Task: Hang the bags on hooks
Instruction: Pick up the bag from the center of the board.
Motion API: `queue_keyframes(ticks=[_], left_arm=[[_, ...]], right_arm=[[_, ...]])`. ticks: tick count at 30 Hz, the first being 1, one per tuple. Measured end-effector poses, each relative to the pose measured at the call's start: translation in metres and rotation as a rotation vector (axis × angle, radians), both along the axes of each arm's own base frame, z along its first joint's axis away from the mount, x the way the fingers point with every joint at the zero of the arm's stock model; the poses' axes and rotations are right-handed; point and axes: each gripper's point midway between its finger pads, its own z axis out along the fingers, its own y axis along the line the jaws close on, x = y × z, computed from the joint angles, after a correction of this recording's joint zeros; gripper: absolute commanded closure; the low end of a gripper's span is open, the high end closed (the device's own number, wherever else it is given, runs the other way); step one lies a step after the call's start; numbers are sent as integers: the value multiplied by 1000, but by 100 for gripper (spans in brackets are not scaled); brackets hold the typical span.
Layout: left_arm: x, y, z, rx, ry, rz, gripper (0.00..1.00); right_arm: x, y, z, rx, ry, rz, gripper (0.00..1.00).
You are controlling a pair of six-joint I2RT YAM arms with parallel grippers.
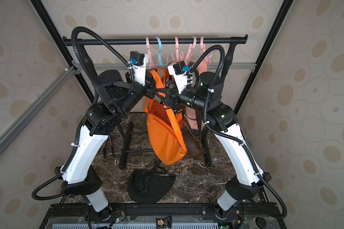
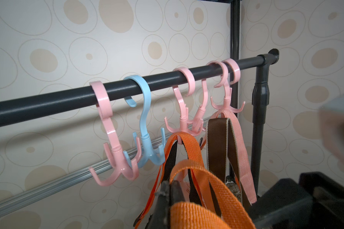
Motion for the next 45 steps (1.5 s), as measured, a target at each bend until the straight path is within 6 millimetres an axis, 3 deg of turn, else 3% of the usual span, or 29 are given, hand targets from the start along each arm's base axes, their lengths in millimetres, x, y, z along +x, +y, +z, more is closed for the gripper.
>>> queue_keyframes(ticks=[5,9,12,17,21,25,29,34,35,37,38,45], left_arm=[[0,-4,-1,9,-7,-1,100],[1,-1,-9,48,-9,25,100],[4,4,-39,120,7,62,89],[7,9,-91,195,-7,110,77],[14,-1,-98,194,-39,104,59],[12,-15,-98,166,-76,36,53],[5,-22,-105,144,-105,-19,59],[-4,-30,-97,125,-155,-82,60],[-5,-31,-95,120,-161,-91,68],[-7,-31,-92,115,-180,-97,97],[-8,-30,-92,116,-187,-95,100],[3,-4,-76,123,-211,35,100]], right_arm=[[2,0,-5,-5,21,12,100],[2,-6,1,0,8,-9,100],[-4,-13,13,4,-23,-18,100],[-30,-26,59,54,-128,2,100],[-51,-29,74,74,-172,61,100],[-59,-28,74,69,-174,101,100],[-63,-27,71,58,-164,134,100],[-67,-27,71,63,-157,168,100],[-67,-28,72,65,-158,171,100],[-65,-29,73,68,-153,177,100],[-65,-29,72,68,-150,179,100],[-53,-40,79,94,-150,158,100]])
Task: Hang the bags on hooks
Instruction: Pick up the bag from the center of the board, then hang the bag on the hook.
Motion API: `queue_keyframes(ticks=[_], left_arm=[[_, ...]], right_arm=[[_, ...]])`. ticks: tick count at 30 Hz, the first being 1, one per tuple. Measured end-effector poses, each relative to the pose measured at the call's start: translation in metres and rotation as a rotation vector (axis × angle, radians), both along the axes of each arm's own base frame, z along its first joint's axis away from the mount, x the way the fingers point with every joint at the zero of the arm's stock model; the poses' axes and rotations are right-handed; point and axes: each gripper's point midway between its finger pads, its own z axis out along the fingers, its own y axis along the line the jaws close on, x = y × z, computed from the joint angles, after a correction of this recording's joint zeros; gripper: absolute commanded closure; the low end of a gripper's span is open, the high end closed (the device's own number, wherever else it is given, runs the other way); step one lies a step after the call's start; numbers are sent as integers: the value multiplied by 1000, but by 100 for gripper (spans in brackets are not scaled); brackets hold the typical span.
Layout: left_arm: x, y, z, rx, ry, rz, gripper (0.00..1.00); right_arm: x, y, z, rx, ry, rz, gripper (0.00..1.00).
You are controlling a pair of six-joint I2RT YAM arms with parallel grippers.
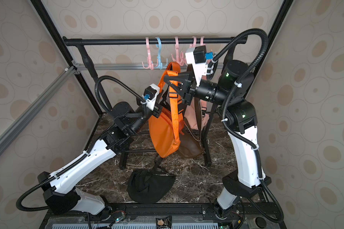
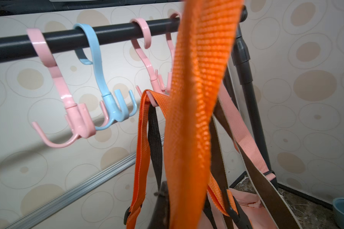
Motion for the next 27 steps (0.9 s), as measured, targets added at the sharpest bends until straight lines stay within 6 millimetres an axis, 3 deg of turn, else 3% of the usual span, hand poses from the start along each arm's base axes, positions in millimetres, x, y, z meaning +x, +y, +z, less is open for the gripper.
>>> queue_keyframes(ticks=[8,11,14,17,21,27], left_arm=[[22,62,87,-150,-97,230,100],[31,72,112,-182,-119,275,100],[45,71,124,-185,-129,308,100],[66,63,111,-148,-109,341,100],[95,48,80,-62,-54,364,100],[118,30,46,23,5,369,100]], right_arm=[[41,-13,15,73,1,-13,100],[63,-14,11,92,29,-13,100],[85,-17,8,114,45,-20,100],[104,-22,7,140,51,-38,100],[124,-33,8,170,51,-73,100],[148,-39,3,195,54,-104,100]])
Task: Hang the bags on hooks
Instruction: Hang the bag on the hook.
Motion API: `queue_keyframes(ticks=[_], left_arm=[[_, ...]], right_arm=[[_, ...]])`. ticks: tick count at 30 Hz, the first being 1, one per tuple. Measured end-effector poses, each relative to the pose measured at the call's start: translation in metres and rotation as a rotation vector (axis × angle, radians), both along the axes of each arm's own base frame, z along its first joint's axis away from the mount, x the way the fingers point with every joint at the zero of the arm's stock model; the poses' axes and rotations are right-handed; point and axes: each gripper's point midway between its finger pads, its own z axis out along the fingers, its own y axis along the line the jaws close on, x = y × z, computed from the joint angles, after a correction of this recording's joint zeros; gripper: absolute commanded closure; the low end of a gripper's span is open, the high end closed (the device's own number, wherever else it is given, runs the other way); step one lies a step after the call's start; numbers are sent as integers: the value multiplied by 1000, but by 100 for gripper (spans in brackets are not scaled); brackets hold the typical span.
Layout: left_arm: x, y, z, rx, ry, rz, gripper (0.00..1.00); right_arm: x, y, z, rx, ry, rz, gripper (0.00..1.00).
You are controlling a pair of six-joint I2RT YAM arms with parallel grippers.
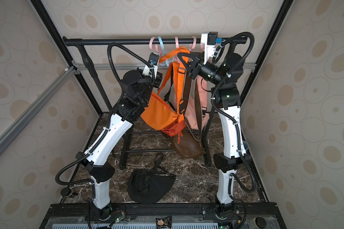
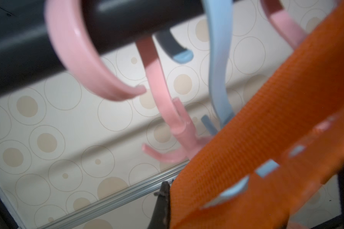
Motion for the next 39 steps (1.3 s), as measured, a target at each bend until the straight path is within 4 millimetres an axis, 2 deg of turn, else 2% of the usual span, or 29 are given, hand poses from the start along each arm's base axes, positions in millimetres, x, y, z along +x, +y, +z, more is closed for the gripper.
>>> queue_keyframes(ticks=[5,9,20,24,30,34,39], left_arm=[[2,2,-3,5,10,10,100],[3,1,-6,13,20,14,100],[13,-6,-25,49,63,20,100],[15,-7,-31,53,80,17,100],[20,-13,-52,69,138,1,100],[18,-16,-57,61,163,-27,100],[9,-15,-55,41,175,-59,100]], right_arm=[[22,-1,-12,9,35,-14,100],[29,-1,-16,14,49,-23,100],[31,-1,-18,14,60,-25,100],[33,0,-23,11,82,-19,100],[40,4,-37,9,143,4,100],[34,2,-40,22,176,-3,100],[23,2,-41,34,180,-16,100]])
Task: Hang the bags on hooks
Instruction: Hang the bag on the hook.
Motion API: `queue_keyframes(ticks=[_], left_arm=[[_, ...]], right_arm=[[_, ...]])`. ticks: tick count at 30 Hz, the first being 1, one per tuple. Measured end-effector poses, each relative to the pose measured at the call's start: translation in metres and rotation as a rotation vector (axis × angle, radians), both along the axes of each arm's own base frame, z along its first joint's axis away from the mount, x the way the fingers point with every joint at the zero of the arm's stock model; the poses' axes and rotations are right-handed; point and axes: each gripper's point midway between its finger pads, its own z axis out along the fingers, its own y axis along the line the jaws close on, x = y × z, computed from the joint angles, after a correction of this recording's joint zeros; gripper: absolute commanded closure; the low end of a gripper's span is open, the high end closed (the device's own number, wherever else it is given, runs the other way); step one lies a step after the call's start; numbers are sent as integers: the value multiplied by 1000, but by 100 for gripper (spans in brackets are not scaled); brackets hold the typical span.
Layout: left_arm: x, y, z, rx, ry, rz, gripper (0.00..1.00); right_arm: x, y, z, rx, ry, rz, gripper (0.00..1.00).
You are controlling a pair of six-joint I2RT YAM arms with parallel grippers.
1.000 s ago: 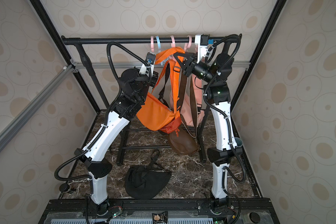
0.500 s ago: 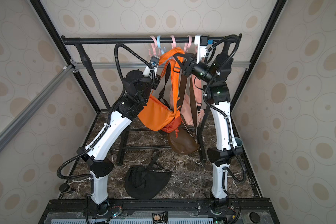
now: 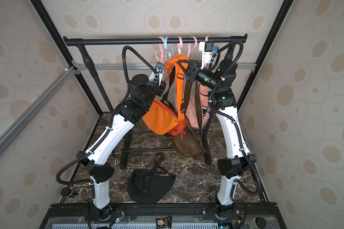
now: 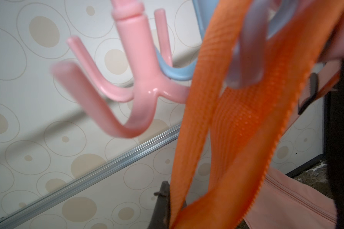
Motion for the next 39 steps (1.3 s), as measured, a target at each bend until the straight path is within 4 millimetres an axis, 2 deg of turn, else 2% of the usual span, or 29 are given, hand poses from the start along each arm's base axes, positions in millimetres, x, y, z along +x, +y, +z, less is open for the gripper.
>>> queue_keyframes(ticks=[5,14,17,22,26,29,31,35,39], left_arm=[[-7,7,2,-2,6,8,100],[-9,11,-3,5,18,33,100],[-10,14,0,0,14,43,100],[-5,24,-5,9,30,84,100],[1,30,-15,20,52,102,100],[3,30,-21,25,66,103,100],[3,28,-21,22,67,96,100],[3,27,-23,18,72,88,100],[6,22,-35,26,95,73,100]], right_arm=[[-7,3,-1,-3,-10,-30,100],[-5,0,-4,-16,-5,-114,100],[-9,3,1,-28,10,-124,95],[-11,17,-26,-95,133,-108,90],[-2,27,-66,-149,242,-121,90],[0,33,-89,-176,301,-126,90],[-1,35,-94,-182,313,-127,90],[-7,33,-89,-178,306,-135,91],[-11,30,-85,-172,298,-146,92]])
